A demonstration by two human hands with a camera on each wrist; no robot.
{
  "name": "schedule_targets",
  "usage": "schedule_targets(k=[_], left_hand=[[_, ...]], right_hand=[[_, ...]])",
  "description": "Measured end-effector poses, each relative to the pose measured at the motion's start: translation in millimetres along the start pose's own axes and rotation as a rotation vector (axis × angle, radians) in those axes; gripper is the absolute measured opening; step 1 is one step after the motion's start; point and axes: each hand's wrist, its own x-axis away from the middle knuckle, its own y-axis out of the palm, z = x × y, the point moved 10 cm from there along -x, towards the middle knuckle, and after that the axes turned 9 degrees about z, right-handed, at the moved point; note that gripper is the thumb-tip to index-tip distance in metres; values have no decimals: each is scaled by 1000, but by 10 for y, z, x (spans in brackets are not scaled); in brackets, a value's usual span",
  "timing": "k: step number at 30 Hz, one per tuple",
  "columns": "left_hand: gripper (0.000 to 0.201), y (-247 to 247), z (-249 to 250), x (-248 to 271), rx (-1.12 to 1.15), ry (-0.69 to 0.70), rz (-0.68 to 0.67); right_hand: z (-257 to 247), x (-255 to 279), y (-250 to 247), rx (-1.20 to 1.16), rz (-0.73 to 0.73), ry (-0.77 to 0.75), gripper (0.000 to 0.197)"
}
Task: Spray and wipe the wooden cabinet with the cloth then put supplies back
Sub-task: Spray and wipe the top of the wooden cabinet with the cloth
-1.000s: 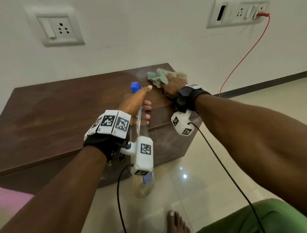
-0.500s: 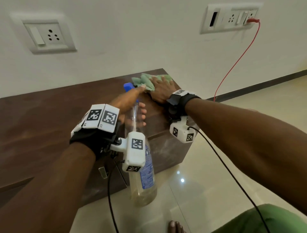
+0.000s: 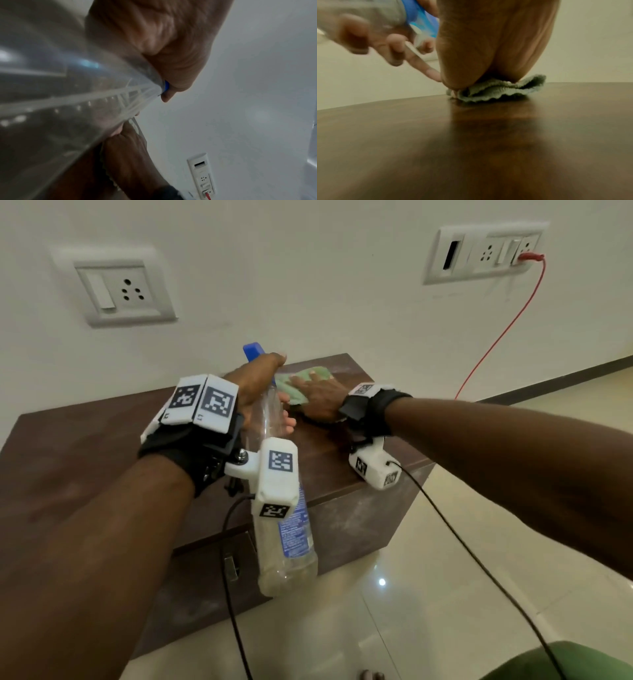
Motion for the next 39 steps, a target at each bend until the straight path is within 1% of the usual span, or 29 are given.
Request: schedule_targets(k=[2,3,4,5,6,8,12,13,15,17,22,23,25,27,30,32,33,37,39], left_hand=[[63,40,-33,-3,21,-2,-31],[61,45,-34,-9,35,2,-44],[58,56,-38,-19,53,7,-53],[56,68,-40,-29,67,12,-60],[55,62,-44,-56,78,18,-62],[53,77,-35,-111,94,31,-70],[57,172,-76,-161,135,-20,-102],[56,204,-67,-167,152,-19,-105],[54,265,-41,-179,186,-10,-101],[53,318,6,-163,202,18,-94],[52,395,17,-59,203,55,-78],[53,402,-6,-35,201,55,-73],[55,421,-38,0,193,70,-66],[56,472,-63,43,172,83,-62],[56,539,-93,64,137,96,-65],[57,555,-94,38,126,105,-68],[57,569,-103,16,121,99,-74],[57,633,-147,-61,127,83,-95],[57,635,-159,-102,140,88,-96]], right_hand=[[435,-355,44,1,63,137,78],[512,-559,118,-12,82,167,84],[440,-630,122,-44,78,180,88],[275,-571,101,-43,17,179,89],[94,-511,67,-51,-29,156,85],[22,-489,63,-33,-81,124,73],[168,-504,36,-74,-36,6,60],[262,-502,9,-56,-6,-3,61],[589,-468,-38,-80,48,125,65],[804,-440,-68,-115,79,191,64],[860,-407,-124,-240,124,271,63],[835,-334,-153,-267,119,277,63],[866,-235,-184,-326,156,304,64],[946,-92,-166,-367,175,376,63],[1097,231,-29,-310,132,525,78],[1141,363,18,-268,128,539,88],[1154,398,22,-271,119,549,88],[1146,136,7,-306,87,562,65],[1115,-66,-30,-336,67,534,60]])
